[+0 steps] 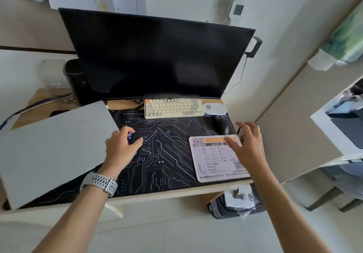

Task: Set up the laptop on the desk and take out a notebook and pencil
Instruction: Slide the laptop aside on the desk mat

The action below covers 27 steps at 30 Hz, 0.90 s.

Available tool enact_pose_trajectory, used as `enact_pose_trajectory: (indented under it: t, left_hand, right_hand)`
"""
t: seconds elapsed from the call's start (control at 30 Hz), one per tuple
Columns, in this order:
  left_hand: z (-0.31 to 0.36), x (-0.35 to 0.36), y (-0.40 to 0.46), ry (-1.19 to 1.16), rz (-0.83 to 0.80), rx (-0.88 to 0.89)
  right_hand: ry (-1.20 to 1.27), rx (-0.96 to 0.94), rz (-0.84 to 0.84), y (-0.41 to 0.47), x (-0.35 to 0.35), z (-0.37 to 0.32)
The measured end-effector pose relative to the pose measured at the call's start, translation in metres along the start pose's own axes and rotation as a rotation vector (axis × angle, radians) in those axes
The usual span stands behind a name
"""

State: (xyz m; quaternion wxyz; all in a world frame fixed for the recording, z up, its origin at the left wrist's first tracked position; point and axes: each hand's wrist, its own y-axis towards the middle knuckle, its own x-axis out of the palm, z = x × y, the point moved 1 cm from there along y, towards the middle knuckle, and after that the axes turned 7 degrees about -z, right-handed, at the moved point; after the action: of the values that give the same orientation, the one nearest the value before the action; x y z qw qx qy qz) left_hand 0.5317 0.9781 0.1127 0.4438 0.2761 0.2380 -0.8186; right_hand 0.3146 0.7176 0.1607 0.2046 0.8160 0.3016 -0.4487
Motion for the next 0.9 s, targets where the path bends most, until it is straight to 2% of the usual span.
enact_pose_trajectory:
  t: [0.17, 0.3, 0.57, 0.77, 0.9]
  left_hand:
    - [0.014, 0.01, 0.014, -0.023, -0.184, 0.014]
    - [0.028, 0.006, 0.039, -0.046, -0.208, 0.058]
    - [0.049, 0.004, 0.061, -0.056, -0.135, 0.054]
    - [0.053, 0.012, 0.054, -0.122, -0.035, -0.067]
    - [0.046, 0.006, 0.045, -0.172, 0.101, -0.168]
  right_hand:
    - [0.121, -0.063, -0.007, 0.029, -0.002, 0.008]
    - [0.165, -0.101, -0.019, 0.046, 0.002, 0.0]
    - [0.224, -0.157, -0.039, 0.078, 0.002, -0.002]
    - [0.199, -0.228, -0.092, 0.119, 0.027, -0.016]
    - [0.195, -0.35, -0.181, 0.139, 0.042, -0.037]
